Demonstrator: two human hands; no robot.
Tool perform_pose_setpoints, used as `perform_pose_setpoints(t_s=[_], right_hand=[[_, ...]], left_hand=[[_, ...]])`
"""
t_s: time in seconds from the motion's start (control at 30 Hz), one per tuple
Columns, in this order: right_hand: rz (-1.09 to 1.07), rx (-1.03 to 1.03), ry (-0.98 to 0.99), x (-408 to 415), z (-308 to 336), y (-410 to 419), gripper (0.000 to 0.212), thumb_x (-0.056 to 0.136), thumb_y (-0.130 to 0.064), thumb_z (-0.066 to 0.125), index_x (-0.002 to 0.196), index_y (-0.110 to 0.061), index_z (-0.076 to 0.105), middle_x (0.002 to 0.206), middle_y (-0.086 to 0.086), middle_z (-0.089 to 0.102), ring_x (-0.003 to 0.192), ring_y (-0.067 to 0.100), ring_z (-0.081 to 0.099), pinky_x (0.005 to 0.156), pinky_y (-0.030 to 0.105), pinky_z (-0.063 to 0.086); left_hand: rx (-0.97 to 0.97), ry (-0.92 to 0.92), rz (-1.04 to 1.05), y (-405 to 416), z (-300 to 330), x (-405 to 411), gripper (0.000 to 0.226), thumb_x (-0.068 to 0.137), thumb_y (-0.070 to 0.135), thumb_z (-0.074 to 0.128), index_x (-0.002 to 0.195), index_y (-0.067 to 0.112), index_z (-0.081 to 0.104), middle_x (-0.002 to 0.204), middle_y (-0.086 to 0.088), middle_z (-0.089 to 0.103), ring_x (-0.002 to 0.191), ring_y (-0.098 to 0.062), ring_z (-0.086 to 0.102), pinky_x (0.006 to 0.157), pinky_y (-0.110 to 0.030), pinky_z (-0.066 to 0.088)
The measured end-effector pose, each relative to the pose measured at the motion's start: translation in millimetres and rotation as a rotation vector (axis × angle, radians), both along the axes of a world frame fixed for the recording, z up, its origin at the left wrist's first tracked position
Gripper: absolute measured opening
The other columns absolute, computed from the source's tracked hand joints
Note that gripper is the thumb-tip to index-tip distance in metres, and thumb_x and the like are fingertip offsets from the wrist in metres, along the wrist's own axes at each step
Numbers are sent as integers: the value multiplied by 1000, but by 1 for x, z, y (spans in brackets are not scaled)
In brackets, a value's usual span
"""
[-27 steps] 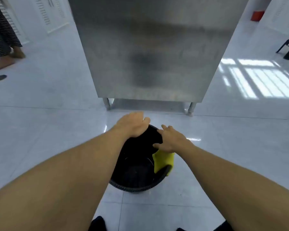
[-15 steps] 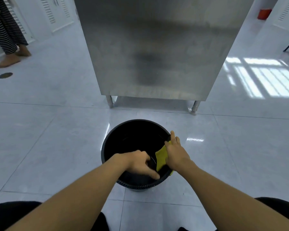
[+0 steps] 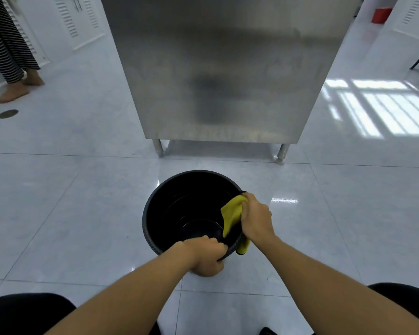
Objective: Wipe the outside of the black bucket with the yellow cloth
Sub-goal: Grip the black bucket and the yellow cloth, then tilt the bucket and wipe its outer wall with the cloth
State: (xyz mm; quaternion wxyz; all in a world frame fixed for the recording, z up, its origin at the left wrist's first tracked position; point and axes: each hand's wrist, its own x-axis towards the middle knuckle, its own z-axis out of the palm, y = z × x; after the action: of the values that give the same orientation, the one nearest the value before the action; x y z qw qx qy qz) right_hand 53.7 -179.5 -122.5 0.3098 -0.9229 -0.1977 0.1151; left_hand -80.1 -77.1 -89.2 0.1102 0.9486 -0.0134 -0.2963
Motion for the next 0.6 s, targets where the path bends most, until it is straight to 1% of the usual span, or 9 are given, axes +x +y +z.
perform_pose_setpoints(t_s=[0.1, 0.17, 0.23, 0.3, 0.37, 0.43, 0.5, 0.53, 0.6], right_hand=[[-149, 241, 44, -1, 5, 6, 36, 110, -29, 34, 139, -19, 53, 118, 15, 68, 106, 36, 63, 91, 41, 49], [-212, 362, 74, -1, 11, 11, 36, 109, -26, 36, 139, -18, 54, 123, 13, 67, 113, 34, 61, 92, 35, 44], [-222, 460, 96, -3, 20, 16, 35, 108, -24, 37, 139, -19, 54, 127, 9, 66, 116, 30, 61, 94, 31, 42], [-188, 524, 85, -8, 28, 20, 36, 109, -23, 38, 141, -22, 54, 132, 5, 65, 112, 21, 59, 95, 26, 42], [-130, 565, 53, -15, 35, 26, 38, 109, -24, 39, 145, -22, 52, 137, 3, 63, 109, 13, 55, 94, 19, 39], [-55, 578, 4, -24, 36, 33, 41, 110, -26, 40, 150, -22, 49, 142, 2, 61, 118, 14, 58, 99, 17, 40], [12, 572, -63, -32, 34, 39, 43, 109, -27, 42, 152, -22, 47, 145, -2, 59, 127, 11, 56, 105, 15, 39], [41, 579, -100, -36, 33, 42, 43, 109, -26, 44, 152, -22, 48, 143, -7, 59, 126, 4, 54, 105, 9, 36], [102, 605, -165, -43, 31, 44, 42, 107, -20, 49, 149, -18, 52, 135, -17, 57, 118, -11, 46, 99, -2, 30]], left_hand=[[83, -174, 35, 3, -1, -2, 32, 106, 31, 35, 125, 9, 47, 106, -17, 64, 85, -35, 60, 68, -37, 37], [139, -319, 97, 10, -3, 0, 31, 106, 30, 36, 129, 12, 45, 110, -16, 69, 91, -38, 66, 67, -38, 38], [115, -438, 180, 16, -1, 4, 24, 107, 29, 32, 122, 15, 45, 105, -13, 71, 89, -39, 66, 65, -41, 39], [46, -521, 273, 21, 4, 8, 22, 108, 32, 30, 114, 17, 46, 99, -11, 71, 86, -40, 66, 65, -42, 41], [-89, -589, 384, 26, 7, 9, 20, 107, 35, 33, 105, 21, 46, 89, -9, 70, 78, -39, 65, 66, -46, 48], [-245, -633, 496, 31, 11, 9, 21, 106, 36, 37, 91, 24, 45, 75, -2, 65, 66, -30, 62, 63, -49, 50], [-349, -682, 594, 39, 15, 13, 25, 105, 33, 42, 83, 23, 46, 71, 3, 61, 63, -22, 60, 63, -44, 49], [-386, -701, 634, 43, 18, 16, 26, 105, 29, 43, 80, 23, 47, 71, 4, 60, 64, -19, 58, 64, -40, 47], [-432, -708, 696, 50, 23, 21, 31, 105, 19, 45, 75, 21, 46, 72, 5, 57, 65, -11, 52, 63, -26, 40]])
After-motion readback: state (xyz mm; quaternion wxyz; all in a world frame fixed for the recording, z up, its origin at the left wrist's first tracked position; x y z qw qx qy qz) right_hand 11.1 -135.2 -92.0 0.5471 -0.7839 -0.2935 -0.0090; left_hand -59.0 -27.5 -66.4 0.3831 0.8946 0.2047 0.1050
